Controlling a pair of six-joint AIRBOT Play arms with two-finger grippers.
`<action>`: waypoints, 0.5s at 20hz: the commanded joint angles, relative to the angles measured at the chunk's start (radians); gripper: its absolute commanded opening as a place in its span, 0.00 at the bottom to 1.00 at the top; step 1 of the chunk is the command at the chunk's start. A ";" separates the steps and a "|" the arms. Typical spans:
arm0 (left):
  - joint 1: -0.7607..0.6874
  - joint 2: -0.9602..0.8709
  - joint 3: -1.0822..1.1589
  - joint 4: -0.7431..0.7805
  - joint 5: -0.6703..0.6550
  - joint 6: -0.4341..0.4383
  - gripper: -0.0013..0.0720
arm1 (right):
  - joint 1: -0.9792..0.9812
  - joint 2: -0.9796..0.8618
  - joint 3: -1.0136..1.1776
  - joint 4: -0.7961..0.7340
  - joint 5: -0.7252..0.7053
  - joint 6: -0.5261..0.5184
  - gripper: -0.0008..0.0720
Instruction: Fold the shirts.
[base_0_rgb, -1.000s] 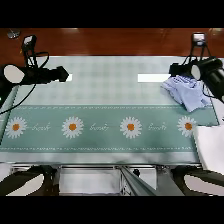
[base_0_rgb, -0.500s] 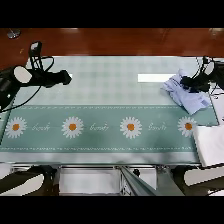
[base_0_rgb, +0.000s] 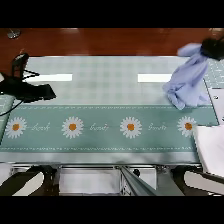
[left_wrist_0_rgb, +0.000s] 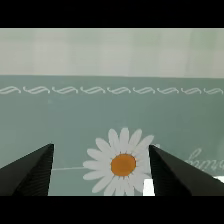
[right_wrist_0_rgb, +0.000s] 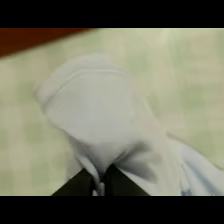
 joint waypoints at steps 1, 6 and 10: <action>0.013 0.256 -0.091 -0.085 -0.022 0.025 0.98 | 0.055 0.216 0.060 0.031 -0.119 -0.018 0.04; 0.005 0.480 -0.219 -0.138 0.049 0.024 0.98 | 0.177 0.360 0.157 0.034 -0.108 -0.033 0.04; 0.005 0.483 -0.235 -0.138 0.056 0.016 0.98 | 0.379 0.416 0.170 0.046 0.011 -0.070 0.04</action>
